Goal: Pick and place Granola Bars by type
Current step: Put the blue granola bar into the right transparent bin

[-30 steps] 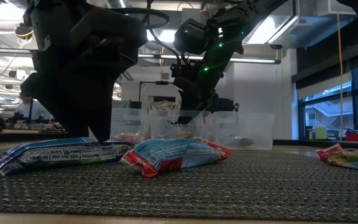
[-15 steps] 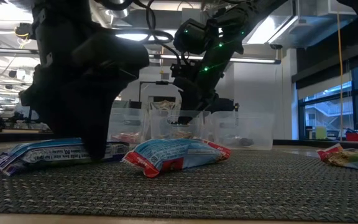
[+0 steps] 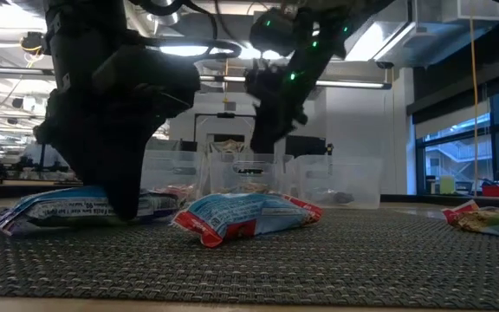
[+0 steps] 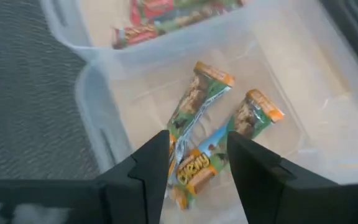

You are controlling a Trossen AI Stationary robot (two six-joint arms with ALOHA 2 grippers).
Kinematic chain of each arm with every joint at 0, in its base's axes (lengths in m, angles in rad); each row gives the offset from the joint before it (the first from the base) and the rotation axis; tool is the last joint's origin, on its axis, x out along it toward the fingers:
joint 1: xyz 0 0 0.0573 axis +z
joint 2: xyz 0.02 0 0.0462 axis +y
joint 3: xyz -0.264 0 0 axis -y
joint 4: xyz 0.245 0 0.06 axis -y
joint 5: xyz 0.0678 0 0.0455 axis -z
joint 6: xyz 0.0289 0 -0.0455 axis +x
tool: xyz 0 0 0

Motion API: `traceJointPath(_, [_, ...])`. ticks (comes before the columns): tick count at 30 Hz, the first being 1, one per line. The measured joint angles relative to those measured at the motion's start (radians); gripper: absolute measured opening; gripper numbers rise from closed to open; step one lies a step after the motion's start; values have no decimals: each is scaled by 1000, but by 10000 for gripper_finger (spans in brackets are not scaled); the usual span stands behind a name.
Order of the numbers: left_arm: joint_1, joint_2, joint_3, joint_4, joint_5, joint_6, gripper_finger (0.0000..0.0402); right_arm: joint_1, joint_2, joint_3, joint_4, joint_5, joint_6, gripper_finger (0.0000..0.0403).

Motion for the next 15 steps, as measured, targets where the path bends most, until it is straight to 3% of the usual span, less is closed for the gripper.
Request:
traceJointPath(5, [14, -54, 0, -18, -14, 71, 67, 3, -122, 1, -72, -148, -86, 164])
traceJointPath(8, [34, -119, 0, -17, -78, 144, 69, 14, -207, 1, -139, -246, -139, 164])
traceJointPath(15, [95, -332, 0, -19, -292, 399, 66, 95, -415, 1, -218, -273, -200, 164])
